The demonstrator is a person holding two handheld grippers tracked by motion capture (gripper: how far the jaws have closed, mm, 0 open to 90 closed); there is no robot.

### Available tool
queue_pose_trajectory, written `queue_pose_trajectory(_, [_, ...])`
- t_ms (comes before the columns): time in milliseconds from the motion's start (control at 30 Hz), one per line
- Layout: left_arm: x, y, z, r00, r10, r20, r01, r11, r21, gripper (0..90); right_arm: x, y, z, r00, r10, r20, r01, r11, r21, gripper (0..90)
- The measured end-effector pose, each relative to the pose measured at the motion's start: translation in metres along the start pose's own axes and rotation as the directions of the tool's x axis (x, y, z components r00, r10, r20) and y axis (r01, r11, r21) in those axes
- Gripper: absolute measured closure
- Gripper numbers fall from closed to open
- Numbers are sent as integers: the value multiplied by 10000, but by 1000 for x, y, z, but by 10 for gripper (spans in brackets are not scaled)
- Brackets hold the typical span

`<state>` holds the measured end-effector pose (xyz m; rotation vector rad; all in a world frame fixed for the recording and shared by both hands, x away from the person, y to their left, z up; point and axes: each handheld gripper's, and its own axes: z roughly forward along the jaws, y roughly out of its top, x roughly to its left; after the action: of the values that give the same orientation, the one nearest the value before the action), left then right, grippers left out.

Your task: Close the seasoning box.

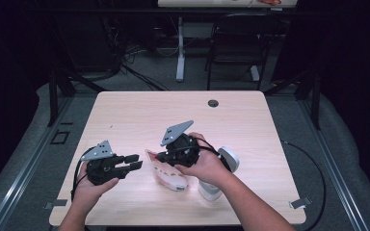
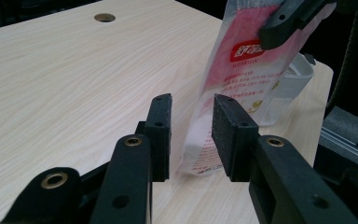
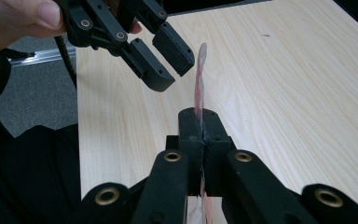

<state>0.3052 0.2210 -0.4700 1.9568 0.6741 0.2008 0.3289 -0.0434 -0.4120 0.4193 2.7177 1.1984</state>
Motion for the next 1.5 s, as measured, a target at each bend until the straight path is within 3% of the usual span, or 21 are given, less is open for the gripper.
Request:
queue_pose_trajectory(333, [0, 0, 0, 10000, -7, 36, 7, 10000, 26, 679, 0, -1, -1, 9999, -105, 81, 105, 9999, -12, 900])
queue_pose_trajectory(633, [-3, -1, 5, 9993, 192, 317, -197, 9997, 151, 625, 0, -2, -5, 9999, -142, 33, 142, 9998, -135, 900])
queue_pose_trajectory(1000, [-5, -2, 13, 9974, 195, 696, -204, 9997, 118, 545, 3, 2, -21, 9993, -368, 27, 369, 9983, -462, 900])
queue_pose_trajectory(1267, [-9, -2, 21, 9957, 312, 878, -357, 9980, 512, 488, 5, 8, -33, 9979, -652, 35, 653, 9960, -608, 900])
queue_pose_trajectory(1500, [-10, -3, 25, 9937, 344, 1071, -396, 9981, 474, 455, 8, 11, -39, 9967, -813, 15, 812, 9941, -715, 900])
